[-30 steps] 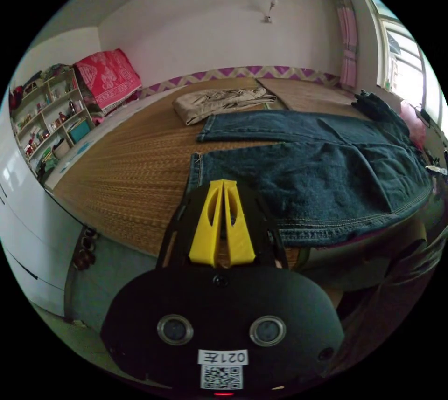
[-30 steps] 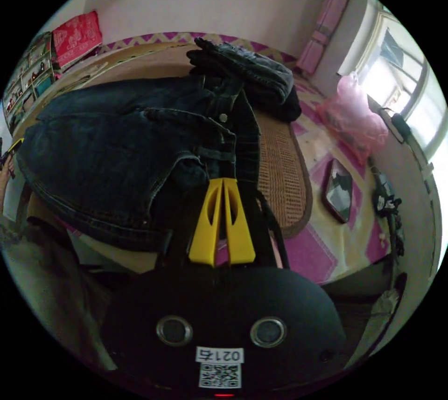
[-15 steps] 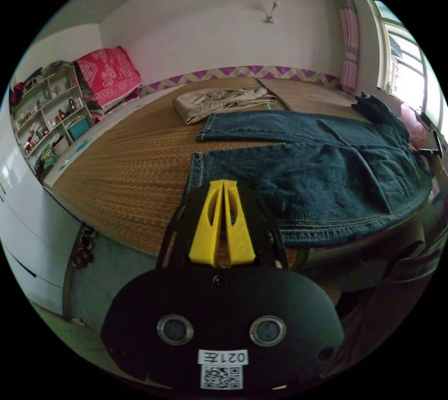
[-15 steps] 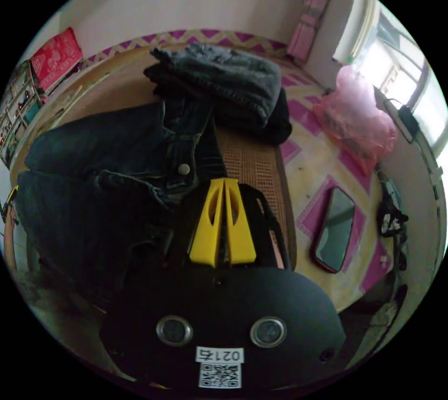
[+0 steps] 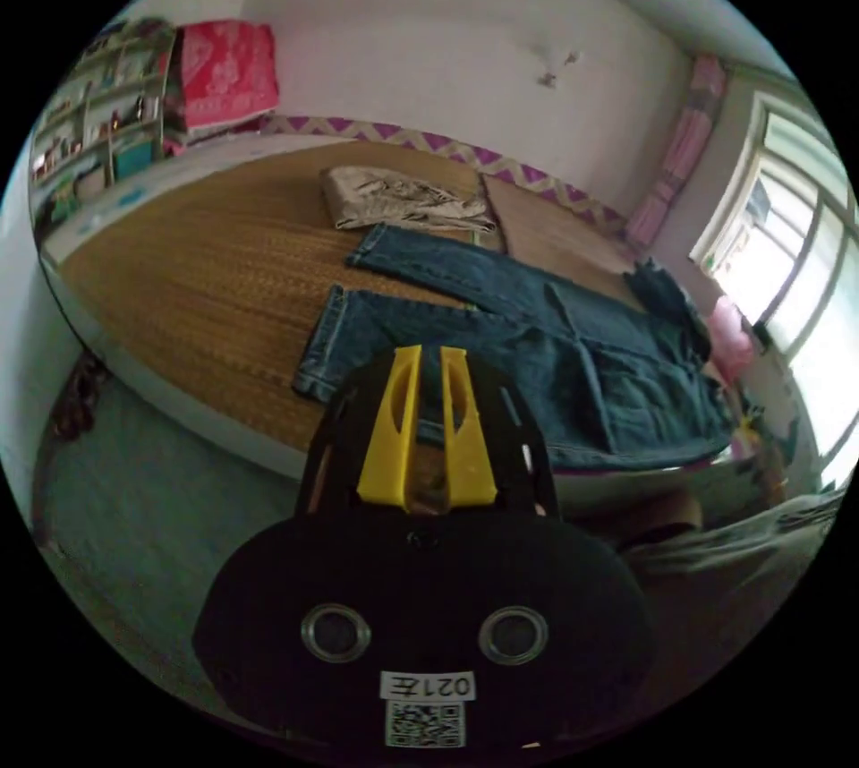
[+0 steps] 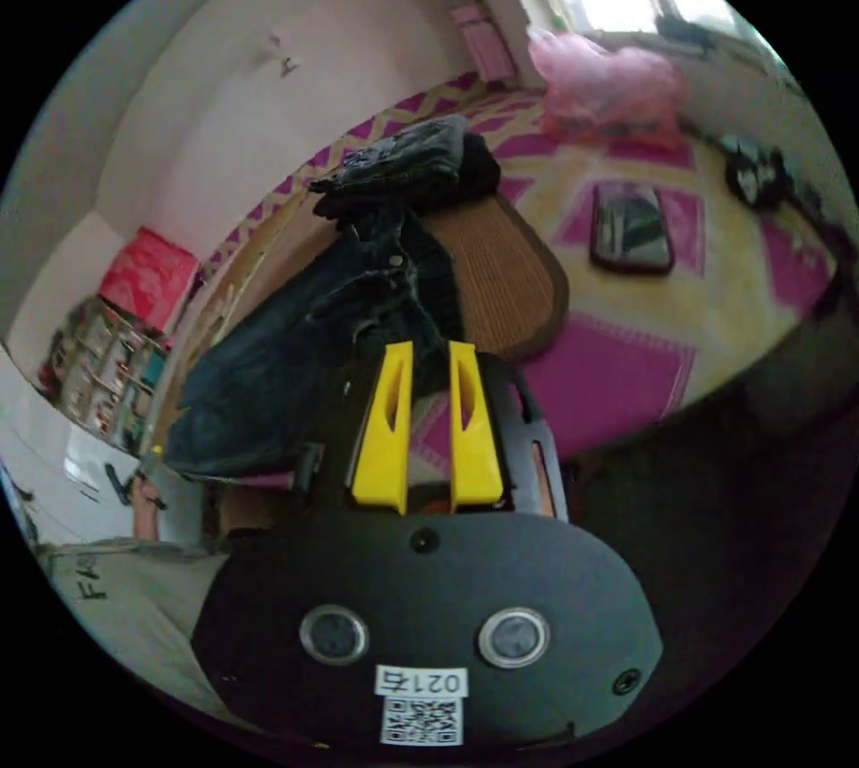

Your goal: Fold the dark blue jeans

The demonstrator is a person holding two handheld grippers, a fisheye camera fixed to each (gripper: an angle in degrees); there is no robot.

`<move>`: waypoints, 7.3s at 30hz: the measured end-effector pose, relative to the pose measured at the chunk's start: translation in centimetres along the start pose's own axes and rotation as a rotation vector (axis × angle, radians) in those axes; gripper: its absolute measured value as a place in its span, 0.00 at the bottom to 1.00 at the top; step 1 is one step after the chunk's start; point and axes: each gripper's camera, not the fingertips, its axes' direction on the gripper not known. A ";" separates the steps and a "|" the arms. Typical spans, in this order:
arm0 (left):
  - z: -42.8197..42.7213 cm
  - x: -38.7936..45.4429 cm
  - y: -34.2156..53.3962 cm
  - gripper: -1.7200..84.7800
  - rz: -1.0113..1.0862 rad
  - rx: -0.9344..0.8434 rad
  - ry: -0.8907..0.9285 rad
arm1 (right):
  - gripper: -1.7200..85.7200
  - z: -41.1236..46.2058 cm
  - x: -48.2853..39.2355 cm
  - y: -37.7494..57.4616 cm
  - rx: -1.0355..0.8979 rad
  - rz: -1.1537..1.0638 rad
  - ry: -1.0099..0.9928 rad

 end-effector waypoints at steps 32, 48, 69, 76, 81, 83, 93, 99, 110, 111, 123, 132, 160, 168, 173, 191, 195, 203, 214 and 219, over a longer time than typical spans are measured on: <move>0.8 -18.5 0.5 0.09 -0.670 0.096 0.284 | 0.11 6.7 9.5 2.4 -0.025 0.341 -0.489; 5.2 -21.0 -5.2 0.13 -0.677 0.016 0.336 | 0.10 8.8 8.4 1.8 -0.019 0.346 -0.497; 13.5 -14.0 -28.7 0.01 -0.445 -0.035 0.399 | 0.04 14.4 -6.3 -15.5 -0.036 0.153 -0.651; 26.9 -10.7 -38.0 0.01 -0.423 -0.241 0.177 | 0.09 27.5 -7.2 -21.6 -0.110 0.341 -0.459; 26.0 -9.3 -38.8 0.01 -0.315 -0.060 0.213 | 0.10 27.4 -9.6 -19.1 -0.091 0.222 -0.577; 25.0 -7.9 -38.4 0.01 -0.231 -0.021 0.245 | 0.09 26.2 -13.2 -17.4 -0.113 0.032 -0.545; 29.1 1.5 -33.3 0.01 0.080 -0.309 -0.056 | 0.01 31.8 -34.9 0.3 -0.387 -0.815 -0.091; 25.1 -2.4 -30.8 0.02 -0.328 -0.105 0.093 | 0.01 31.0 -39.0 6.6 -0.220 -1.000 0.137; 27.9 -0.4 -29.2 0.13 -0.535 -0.069 0.157 | 0.01 31.6 -41.1 8.0 -0.214 -0.883 0.172; 28.3 0.6 -29.5 0.13 -0.525 -0.075 0.140 | 0.01 31.6 -40.9 7.8 -0.223 -0.868 0.155; 31.4 8.6 -28.2 0.02 -0.595 0.003 0.251 | 0.01 31.0 -38.6 6.4 -0.270 -0.777 0.046; 25.1 35.7 -30.3 0.01 0.002 0.175 0.137 | 0.01 26.2 -33.4 4.5 -0.129 -0.657 -0.086; 49.0 83.8 -7.0 0.11 0.827 -0.250 0.194 | 0.14 14.5 -10.8 -2.7 0.053 0.028 -0.258; 44.1 80.1 -7.0 0.07 0.743 -0.187 0.306 | 0.19 17.9 -6.5 -9.3 0.096 0.345 -0.362; 41.2 75.3 -7.9 0.02 0.639 -0.156 0.325 | 0.11 20.4 -5.6 -11.2 0.104 0.482 -0.431; 37.4 57.3 -10.1 0.01 0.303 -0.111 0.335 | 0.05 28.5 -62.0 4.5 0.168 -1.192 0.202; 37.6 54.2 -10.8 0.01 0.267 -0.124 0.309 | 0.05 40.4 -63.4 11.3 -0.007 -1.393 0.334; 39.0 50.6 -14.0 0.01 0.218 -0.090 0.317 | 0.07 42.5 -63.8 12.5 -0.027 -1.456 0.390; 47.4 49.8 -24.4 0.14 0.148 -0.109 0.365 | 0.12 33.6 -49.4 -5.7 -0.047 -0.831 0.039; 55.3 46.6 -29.0 0.21 0.018 -0.314 0.495 | 0.14 37.8 -37.5 -16.8 -0.274 -0.443 -0.104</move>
